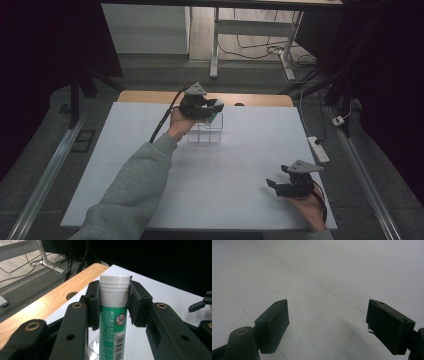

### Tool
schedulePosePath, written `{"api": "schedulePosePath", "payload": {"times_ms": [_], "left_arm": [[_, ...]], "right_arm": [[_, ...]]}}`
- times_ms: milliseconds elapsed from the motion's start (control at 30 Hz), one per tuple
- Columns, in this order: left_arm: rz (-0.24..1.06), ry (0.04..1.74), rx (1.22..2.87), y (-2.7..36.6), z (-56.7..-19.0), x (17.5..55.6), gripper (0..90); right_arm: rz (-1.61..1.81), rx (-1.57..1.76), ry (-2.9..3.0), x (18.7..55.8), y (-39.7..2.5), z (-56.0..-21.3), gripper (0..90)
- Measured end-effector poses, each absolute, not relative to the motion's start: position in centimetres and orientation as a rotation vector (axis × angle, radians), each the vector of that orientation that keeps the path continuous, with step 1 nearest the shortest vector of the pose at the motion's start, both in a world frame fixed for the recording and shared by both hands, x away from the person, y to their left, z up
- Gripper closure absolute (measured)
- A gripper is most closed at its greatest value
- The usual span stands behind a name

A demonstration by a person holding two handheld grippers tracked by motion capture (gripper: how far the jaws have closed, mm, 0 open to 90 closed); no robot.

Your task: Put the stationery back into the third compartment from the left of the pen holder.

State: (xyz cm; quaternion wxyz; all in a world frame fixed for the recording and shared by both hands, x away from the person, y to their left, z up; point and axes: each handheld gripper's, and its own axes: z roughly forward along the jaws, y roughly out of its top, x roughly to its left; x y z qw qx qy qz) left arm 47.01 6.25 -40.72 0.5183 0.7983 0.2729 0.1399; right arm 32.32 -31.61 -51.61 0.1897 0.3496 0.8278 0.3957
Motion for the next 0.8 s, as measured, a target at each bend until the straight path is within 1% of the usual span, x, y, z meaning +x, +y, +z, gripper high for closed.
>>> {"api": "schedulePosePath", "payload": {"times_ms": [433,667,733,800], "left_arm": [[0.35,0.691,1.918,5.0,-42.0,49.0,64.0],[0.34,0.691,1.923,4.7,-42.5,49.4,63.8],[0.365,0.673,1.946,4.5,-42.6,49.2,62.2],[0.389,0.664,1.973,4.3,-42.5,48.9,52.6]], "right_arm": [[1.12,0.982,2.318,32.2,-31.7,-51.4,18.0],[1.11,0.989,2.322,32.3,-31.7,-51.6,18.0],[1.108,0.987,2.325,32.3,-31.7,-51.6,18.0],[1.106,0.987,2.326,32.3,-31.7,-51.6,18.0]]}}
